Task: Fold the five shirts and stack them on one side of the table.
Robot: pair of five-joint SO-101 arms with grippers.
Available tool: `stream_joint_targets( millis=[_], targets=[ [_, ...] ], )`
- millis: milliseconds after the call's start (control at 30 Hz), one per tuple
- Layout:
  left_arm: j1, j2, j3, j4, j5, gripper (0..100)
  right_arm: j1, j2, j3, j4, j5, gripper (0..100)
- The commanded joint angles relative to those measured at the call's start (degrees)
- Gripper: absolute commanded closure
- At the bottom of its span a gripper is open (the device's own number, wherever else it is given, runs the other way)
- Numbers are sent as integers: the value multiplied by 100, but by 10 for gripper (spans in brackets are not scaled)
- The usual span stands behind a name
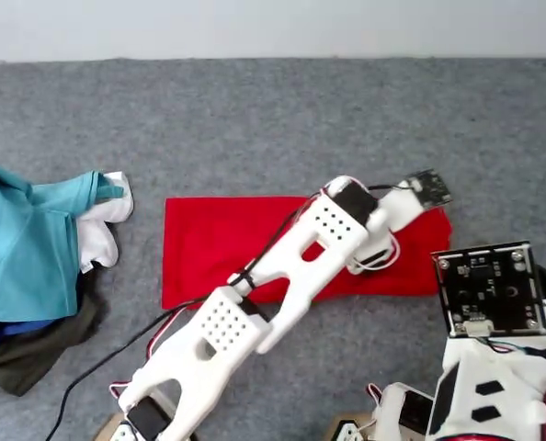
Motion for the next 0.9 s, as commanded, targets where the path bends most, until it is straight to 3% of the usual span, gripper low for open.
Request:
stream_joint_targets(
  millis=[0, 433, 867],
  targets=[
    [-246, -9, -251, -158, 35, 837, 31, -4, 26, 207, -62, 984],
    [-387, -35, -1886, 765, 79, 837, 31, 4, 26, 145, -62, 985],
    [-466, -466, -681, 747, -185, 893, 22, 4, 26, 145, -53, 984]
  ],
)
